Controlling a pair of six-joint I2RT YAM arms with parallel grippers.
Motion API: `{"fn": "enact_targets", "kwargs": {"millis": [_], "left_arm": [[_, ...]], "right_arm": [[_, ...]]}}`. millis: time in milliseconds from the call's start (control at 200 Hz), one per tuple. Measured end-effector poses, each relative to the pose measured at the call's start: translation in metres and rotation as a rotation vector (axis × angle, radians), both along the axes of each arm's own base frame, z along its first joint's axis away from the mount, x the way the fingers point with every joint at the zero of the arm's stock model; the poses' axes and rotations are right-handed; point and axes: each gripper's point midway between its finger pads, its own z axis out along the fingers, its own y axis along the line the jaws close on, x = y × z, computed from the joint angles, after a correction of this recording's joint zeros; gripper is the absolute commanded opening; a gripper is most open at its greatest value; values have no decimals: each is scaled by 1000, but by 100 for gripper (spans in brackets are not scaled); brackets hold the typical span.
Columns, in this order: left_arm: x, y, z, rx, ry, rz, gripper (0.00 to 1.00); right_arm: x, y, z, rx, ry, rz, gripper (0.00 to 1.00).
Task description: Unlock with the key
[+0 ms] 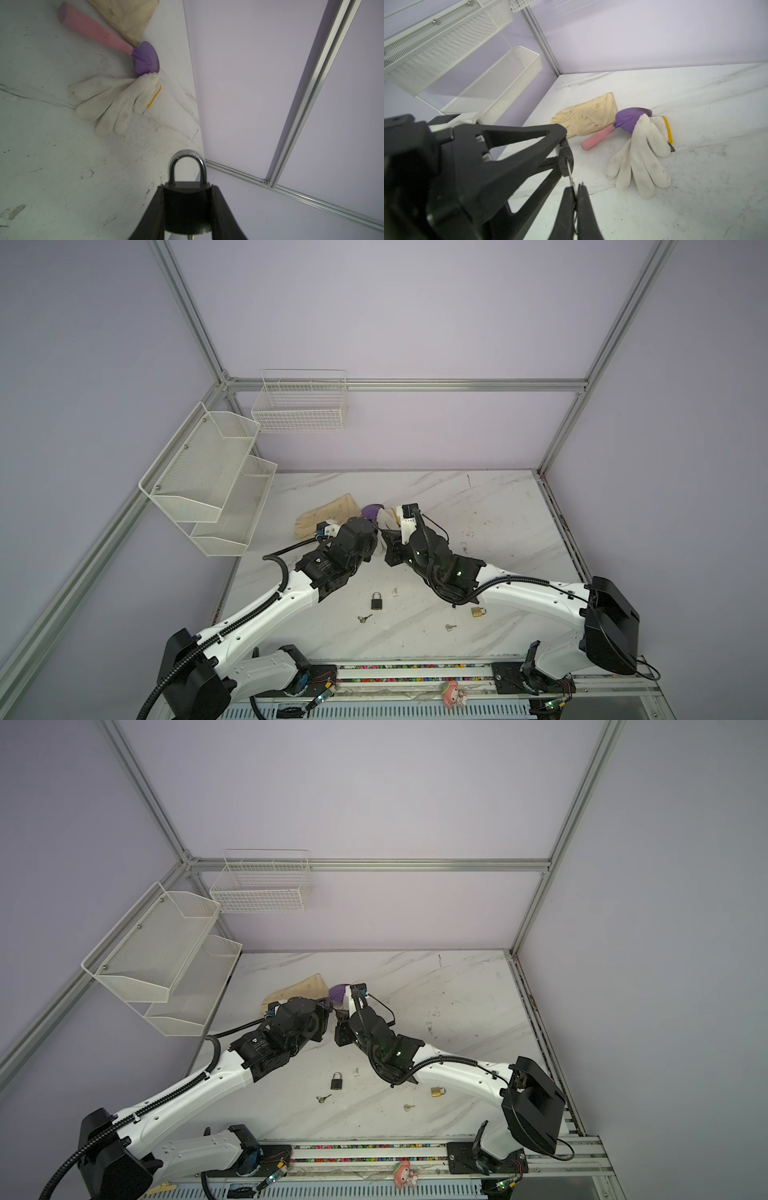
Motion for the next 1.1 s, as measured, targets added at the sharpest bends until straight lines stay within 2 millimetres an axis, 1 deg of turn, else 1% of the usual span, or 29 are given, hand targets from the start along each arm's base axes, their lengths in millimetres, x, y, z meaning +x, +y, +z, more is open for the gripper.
{"fn": "enact_targets", "kwargs": {"millis": [120,210,270,350,435,530,625,885,1020,1100], "left_arm": [[1,-2,5,4,-18,-10,0],[0,-1,2,19,-9,-15,0],[-2,-1,-1,37,1,-27,0],[-5,-1,-5,60,16,-38,0],[-6,2,-7,83,21,-37,0],[-9,7,-6,94,22,-37,0],[-10,8,-5,89,25,-40,0],[-10,2,-4,30,42,-71,0],[-12,3,-10,15,76,-85,0],[-17,2,-12,-19,86,-95,0]], "right_arm": [[2,-2,6,-132,-90,17,0],[1,-2,4,-218,-161,54,0],[-1,-2,2,-241,-183,78,0],[-4,-2,1,-214,-167,126,0],[-4,1,0,-123,-99,171,0],[-4,2,0,-63,-34,165,0],[-5,0,-1,-82,-24,139,0],[-9,-7,-1,-141,-44,65,0],[-13,-9,-6,-168,-34,63,0],[-18,-12,-7,-160,-23,72,0]]}}
